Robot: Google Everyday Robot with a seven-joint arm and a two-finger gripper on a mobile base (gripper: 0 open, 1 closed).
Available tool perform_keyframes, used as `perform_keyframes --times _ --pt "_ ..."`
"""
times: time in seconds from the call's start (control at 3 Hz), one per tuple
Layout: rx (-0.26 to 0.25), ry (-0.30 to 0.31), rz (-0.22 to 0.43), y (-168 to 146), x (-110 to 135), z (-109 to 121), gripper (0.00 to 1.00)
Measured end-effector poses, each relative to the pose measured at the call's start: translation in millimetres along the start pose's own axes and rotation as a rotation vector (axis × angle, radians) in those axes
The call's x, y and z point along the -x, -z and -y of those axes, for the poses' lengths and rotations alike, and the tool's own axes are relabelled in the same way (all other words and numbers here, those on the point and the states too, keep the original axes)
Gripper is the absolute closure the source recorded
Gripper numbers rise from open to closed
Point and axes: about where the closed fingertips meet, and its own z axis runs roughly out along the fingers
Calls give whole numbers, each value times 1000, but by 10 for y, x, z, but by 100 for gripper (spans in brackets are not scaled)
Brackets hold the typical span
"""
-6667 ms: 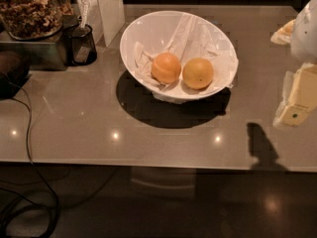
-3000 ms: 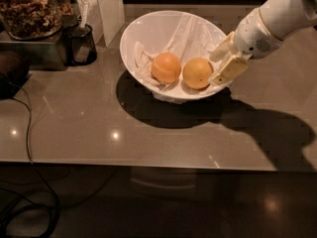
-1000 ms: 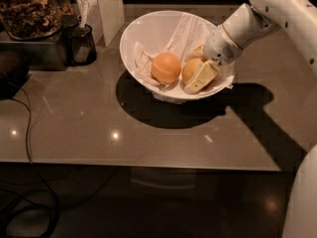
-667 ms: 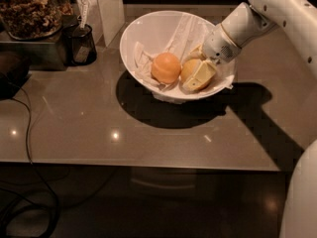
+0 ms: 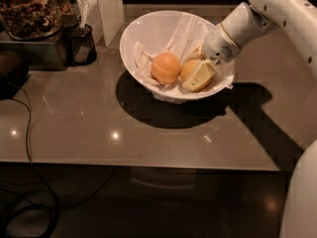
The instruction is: Pick orange from white bowl
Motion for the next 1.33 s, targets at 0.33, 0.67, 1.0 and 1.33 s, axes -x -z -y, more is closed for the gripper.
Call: perform_keyframes --times 0.33,0.67,1.0,1.33 --pt "-3 5 16 45 20 -8 100" --pt "-43 66 203 374 60 -116 100" --pt "-98 118 469 753 47 -340 100" --pt "-143 117 634 1072 -81 -649 100"
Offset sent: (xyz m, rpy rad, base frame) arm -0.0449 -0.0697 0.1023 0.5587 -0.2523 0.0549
